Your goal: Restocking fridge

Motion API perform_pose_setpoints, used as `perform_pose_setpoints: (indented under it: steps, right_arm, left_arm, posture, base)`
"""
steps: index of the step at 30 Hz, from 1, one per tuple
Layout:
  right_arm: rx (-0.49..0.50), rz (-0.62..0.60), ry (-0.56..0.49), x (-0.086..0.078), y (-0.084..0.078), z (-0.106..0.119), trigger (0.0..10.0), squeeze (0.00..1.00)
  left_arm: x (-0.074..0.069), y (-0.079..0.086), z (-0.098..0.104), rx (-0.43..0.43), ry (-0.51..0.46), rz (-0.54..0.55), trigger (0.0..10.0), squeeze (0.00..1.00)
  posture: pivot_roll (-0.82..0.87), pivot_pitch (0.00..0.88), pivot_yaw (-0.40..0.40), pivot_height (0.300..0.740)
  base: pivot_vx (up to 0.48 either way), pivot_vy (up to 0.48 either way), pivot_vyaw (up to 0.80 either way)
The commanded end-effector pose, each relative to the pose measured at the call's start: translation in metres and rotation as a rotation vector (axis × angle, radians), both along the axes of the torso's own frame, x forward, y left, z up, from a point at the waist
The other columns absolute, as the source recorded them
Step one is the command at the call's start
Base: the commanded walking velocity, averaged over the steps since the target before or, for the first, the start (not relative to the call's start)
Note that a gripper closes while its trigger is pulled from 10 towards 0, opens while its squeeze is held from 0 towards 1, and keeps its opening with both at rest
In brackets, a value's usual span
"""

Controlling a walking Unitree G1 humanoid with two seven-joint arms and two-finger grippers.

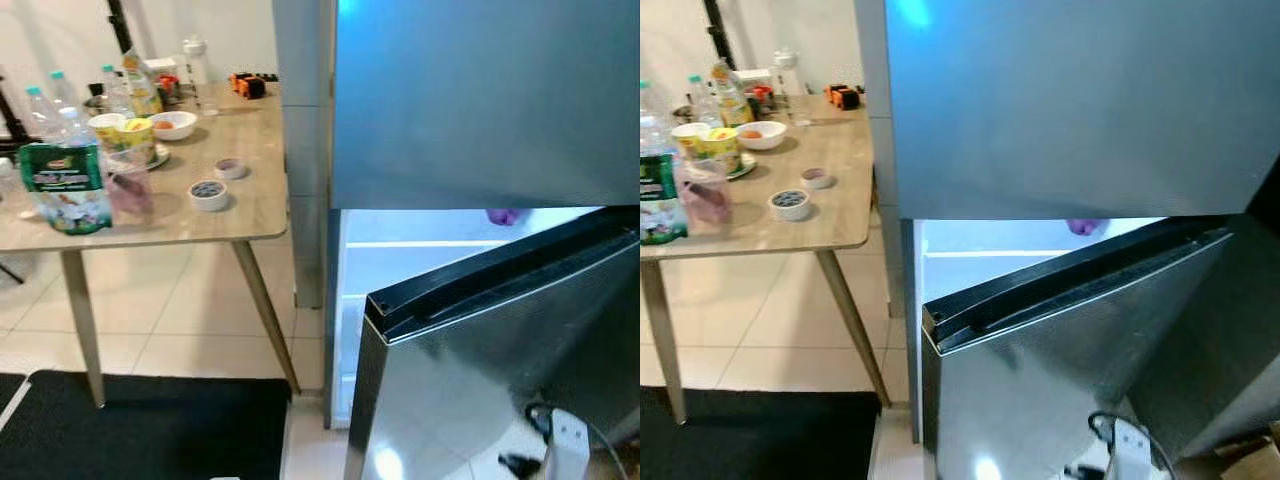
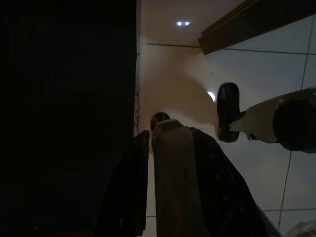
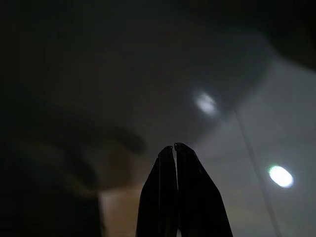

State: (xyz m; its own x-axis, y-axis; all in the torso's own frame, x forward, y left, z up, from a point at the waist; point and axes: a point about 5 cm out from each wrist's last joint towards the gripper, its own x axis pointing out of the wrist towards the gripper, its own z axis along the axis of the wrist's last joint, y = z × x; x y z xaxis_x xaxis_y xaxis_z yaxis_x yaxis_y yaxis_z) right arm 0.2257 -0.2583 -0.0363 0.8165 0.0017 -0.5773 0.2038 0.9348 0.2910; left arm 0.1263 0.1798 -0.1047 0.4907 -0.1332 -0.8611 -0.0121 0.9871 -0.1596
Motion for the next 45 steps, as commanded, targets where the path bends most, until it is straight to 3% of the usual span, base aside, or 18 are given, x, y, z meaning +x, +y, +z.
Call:
perform_pose_setpoints:
  steps: [1, 7, 11, 13, 14, 19, 25, 30, 41, 45]
  right_arm:
    - [0.052, 0.038, -0.016, 0.002, 0.007, 0.0, 10.0, 0.0]
    - [0.101, 0.128, -0.064, 0.011, 0.017, 0.006, 10.0, 0.0]
    - [0.171, 0.21, -0.162, 0.028, 0.029, 0.018, 10.0, 0.0]
    - [0.183, 0.274, -0.237, 0.045, 0.04, 0.032, 10.0, 0.0]
    - [0.183, 0.274, -0.237, 0.045, 0.04, 0.032, 10.0, 0.0]
    - [0.132, 0.312, -0.344, 0.079, 0.052, 0.062, 10.0, 0.0]
    - [0.075, 0.311, -0.398, 0.098, 0.058, 0.081, 10.0, 0.0]
    - [0.048, 0.296, -0.416, 0.108, 0.062, 0.092, 10.0, 0.0]
    - [0.022, 0.274, -0.359, 0.096, 0.062, 0.075, 10.0, 0.0]
    - [0.038, 0.292, -0.415, 0.108, 0.068, 0.09, 10.0, 0.0]
  left_arm:
    - [-0.005, -0.002, -0.002, -0.006, 0.021, -0.007, 10.0, 0.0]
    - [-0.005, -0.003, -0.002, -0.008, 0.018, -0.004, 10.0, 0.0]
    - [-0.005, -0.003, -0.002, -0.008, 0.018, -0.004, 10.0, 0.0]
    - [-0.005, -0.002, -0.002, -0.008, 0.02, -0.005, 10.0, 0.0]
    - [-0.005, -0.002, -0.002, -0.008, 0.02, -0.005, 10.0, 0.0]
    - [-0.006, -0.002, -0.002, -0.009, 0.019, -0.002, 10.0, 0.0]
    - [-0.006, -0.002, -0.002, -0.009, 0.019, -0.003, 10.0, 0.0]
    - [-0.007, -0.002, -0.002, -0.01, 0.019, 0.0, 10.0, 0.0]
    - [-0.011, -0.002, -0.003, -0.01, 0.027, 0.006, 10.0, 0.0]
    - [-0.011, -0.002, -0.004, -0.009, 0.028, 0.006, 10.0, 0.0]
  posture:
    - [-0.09, 0.017, -0.003, 0.74]
    - [-0.09, 0.017, -0.003, 0.74]
    - [-0.09, 0.023, -0.006, 0.74]
    - [-0.09, 0.023, -0.006, 0.74]
    - [-0.09, 0.023, -0.006, 0.74]
    - [-0.08, 0.026, -0.005, 0.74]
    - [-0.08, 0.027, -0.003, 0.74]
    - [-0.07, 0.031, -0.008, 0.74]
    - [-0.07, 0.038, -0.011, 0.74]
    - [-0.07, 0.038, -0.011, 0.74]
  base:
    - [0.0, 0.0, 0.0]
    - [0.0, 0.0, 0.0]
    - [0.0, 0.0, 0.0]
    - [0.0, 0.0, 0.0]
    - [0.0, 0.0, 0.0]
    - [0.0, 0.0, 0.0]
    - [0.0, 0.0, 0.0]
    - [0.0, 0.0, 0.0]
    - [0.0, 0.0, 0.0]
    - [0.0, 0.0, 0.0]
